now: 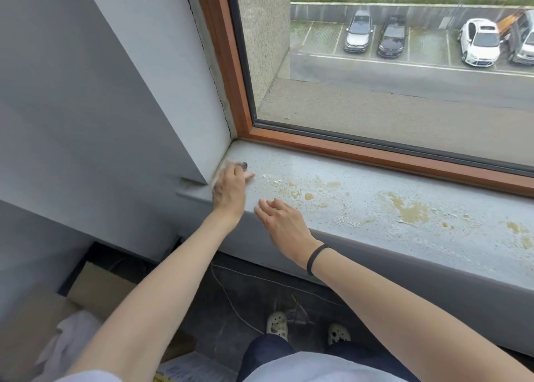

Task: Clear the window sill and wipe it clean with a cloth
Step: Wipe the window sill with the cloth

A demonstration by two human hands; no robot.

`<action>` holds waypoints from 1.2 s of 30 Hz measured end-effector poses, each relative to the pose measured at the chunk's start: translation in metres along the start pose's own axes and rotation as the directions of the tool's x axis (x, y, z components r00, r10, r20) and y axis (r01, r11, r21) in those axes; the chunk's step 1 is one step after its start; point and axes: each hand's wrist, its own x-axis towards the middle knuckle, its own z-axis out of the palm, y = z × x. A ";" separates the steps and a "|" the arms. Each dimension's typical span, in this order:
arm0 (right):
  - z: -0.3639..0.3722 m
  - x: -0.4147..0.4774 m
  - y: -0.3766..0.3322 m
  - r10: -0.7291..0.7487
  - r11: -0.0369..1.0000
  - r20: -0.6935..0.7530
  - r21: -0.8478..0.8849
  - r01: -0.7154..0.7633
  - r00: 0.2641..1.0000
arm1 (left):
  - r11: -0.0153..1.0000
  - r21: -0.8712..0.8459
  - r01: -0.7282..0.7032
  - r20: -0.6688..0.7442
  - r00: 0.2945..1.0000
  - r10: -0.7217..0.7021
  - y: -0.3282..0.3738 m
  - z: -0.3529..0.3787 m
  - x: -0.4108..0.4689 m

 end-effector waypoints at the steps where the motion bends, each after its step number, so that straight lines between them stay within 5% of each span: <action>1: -0.001 0.000 0.000 0.007 1.000 0.010 0.003 -0.007 1.000 | 0.998 -0.046 -0.036 0.021 0.999 0.037 0.008 0.002 -0.005; 5: -0.003 0.001 -0.001 0.027 0.999 0.057 0.017 -0.028 0.998 | 0.982 -0.070 -0.176 0.090 0.979 0.181 0.014 -0.001 -0.014; 8: -0.006 0.001 0.001 0.023 0.999 0.048 0.028 -0.024 0.999 | 0.999 0.040 -0.024 0.016 1.000 0.024 -0.009 -0.005 -0.013; 11: -0.004 -0.001 0.000 0.019 1.000 0.036 0.024 -0.020 0.999 | 0.989 -0.061 0.133 -0.053 0.989 -0.136 -0.012 -0.003 -0.022; 14: -0.002 0.000 0.000 0.037 0.999 0.010 0.028 -0.038 0.999 | 0.977 -0.213 -0.023 0.039 0.999 0.032 0.011 0.000 -0.038; 18: 0.000 0.002 0.002 0.029 0.998 0.055 0.049 -0.032 0.998 | 0.958 -0.039 -0.285 0.044 0.957 0.286 -0.004 -0.005 -0.048; 23: 0.002 0.000 0.000 0.018 1.000 0.068 0.004 -0.019 0.997 | 1.000 -0.020 0.021 -0.020 1.000 -0.022 -0.033 -0.012 -0.037; 29: 0.000 0.000 0.000 -0.002 1.000 0.037 -0.016 0.002 0.999 | 0.965 -0.109 -0.240 0.058 0.967 0.247 -0.028 -0.013 -0.059; 31: -0.001 -0.001 0.000 -0.003 1.000 0.016 -0.020 0.003 1.000 | 0.981 -0.051 -0.187 0.036 0.981 0.189 -0.050 -0.023 -0.054; 36: -0.001 0.001 -0.004 0.005 0.998 -0.018 -0.055 -0.006 1.000 | 0.974 -0.054 0.221 -0.029 0.975 -0.222 -0.099 -0.043 -0.037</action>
